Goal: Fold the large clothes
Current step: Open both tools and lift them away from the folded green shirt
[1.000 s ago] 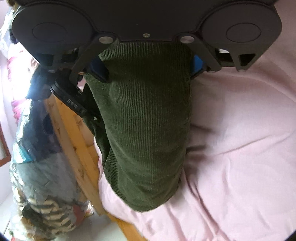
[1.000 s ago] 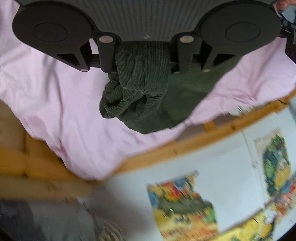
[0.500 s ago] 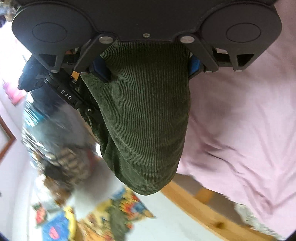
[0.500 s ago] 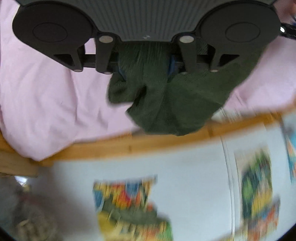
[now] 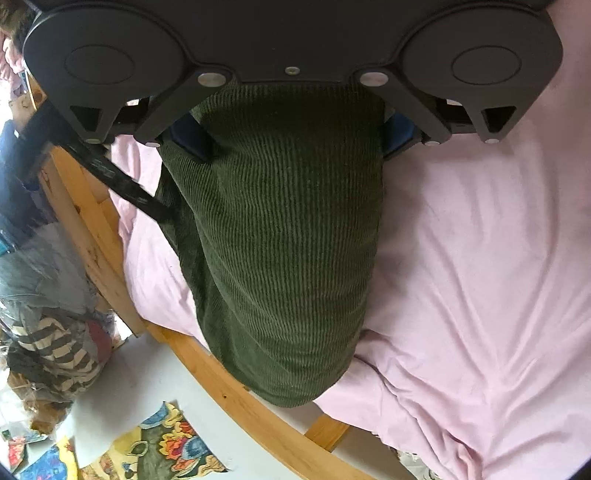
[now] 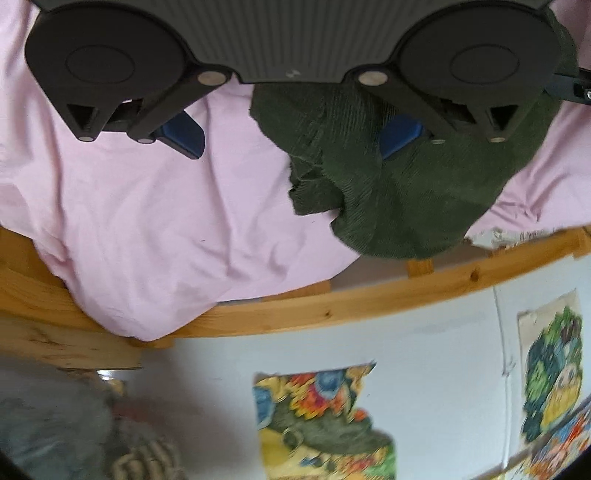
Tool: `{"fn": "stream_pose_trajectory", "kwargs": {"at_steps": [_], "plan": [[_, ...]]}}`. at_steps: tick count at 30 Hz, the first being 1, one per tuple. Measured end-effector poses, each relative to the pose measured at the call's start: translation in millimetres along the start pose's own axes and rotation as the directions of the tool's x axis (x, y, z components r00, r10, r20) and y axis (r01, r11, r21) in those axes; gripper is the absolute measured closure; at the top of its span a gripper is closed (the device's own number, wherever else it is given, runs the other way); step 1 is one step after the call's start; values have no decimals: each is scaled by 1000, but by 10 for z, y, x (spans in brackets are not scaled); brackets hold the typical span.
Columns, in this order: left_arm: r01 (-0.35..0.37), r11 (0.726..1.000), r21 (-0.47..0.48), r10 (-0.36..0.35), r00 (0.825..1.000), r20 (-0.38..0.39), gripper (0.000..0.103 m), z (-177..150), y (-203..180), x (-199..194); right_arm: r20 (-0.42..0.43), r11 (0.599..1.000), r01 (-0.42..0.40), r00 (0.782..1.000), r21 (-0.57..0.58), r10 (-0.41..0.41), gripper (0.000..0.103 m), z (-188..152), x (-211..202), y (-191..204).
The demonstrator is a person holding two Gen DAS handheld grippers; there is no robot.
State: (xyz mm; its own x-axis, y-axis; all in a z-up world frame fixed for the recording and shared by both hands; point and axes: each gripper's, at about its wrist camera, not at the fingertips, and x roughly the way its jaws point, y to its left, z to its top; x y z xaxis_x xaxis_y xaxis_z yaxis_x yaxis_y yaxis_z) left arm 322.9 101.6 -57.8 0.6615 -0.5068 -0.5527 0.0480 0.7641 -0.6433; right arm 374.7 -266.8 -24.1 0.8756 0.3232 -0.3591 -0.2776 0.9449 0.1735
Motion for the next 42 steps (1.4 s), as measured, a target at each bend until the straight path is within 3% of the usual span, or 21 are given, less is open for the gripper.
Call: {"fn": "stream_pose_trajectory", "kwargs": {"at_steps": [2, 8, 12, 19, 23, 31, 36, 42], "plan": [[-40, 999, 14, 39, 999, 25, 1, -36, -74, -59, 6, 1000, 22, 1000, 14, -22, 0, 0, -96, 5], [-152, 981, 122, 142, 986, 83, 1, -88, -411, -284, 58, 999, 38, 998, 29, -40, 0, -8, -515, 131], [-196, 965, 172, 173, 975, 143, 1, -122, -637, -497, 94, 999, 24, 995, 26, -26, 0, 5, -850, 287], [-273, 935, 228, 212, 942, 258, 1, -207, -998, -1054, 167, 1000, -17, 986, 8, 16, 0, 26, -1476, 638], [-323, 910, 259, 229, 914, 334, 1, -346, -1147, -1450, 193, 999, -30, 981, -17, 33, 0, 0, -1769, 818], [-343, 911, 230, 227, 881, 415, 1, -609, -1196, -2030, 218, 998, -39, 975, -45, 48, 0, -95, -2284, 1065], [-345, 910, 229, 218, 870, 443, 1, -764, -1205, -2279, 199, 996, -52, 978, -73, 66, 0, -207, -2435, 1184], [-366, 900, 237, 234, 864, 445, 1, -1039, -1153, -2442, 203, 975, -78, 972, -206, 120, 0, -353, -2551, 1329]]}}
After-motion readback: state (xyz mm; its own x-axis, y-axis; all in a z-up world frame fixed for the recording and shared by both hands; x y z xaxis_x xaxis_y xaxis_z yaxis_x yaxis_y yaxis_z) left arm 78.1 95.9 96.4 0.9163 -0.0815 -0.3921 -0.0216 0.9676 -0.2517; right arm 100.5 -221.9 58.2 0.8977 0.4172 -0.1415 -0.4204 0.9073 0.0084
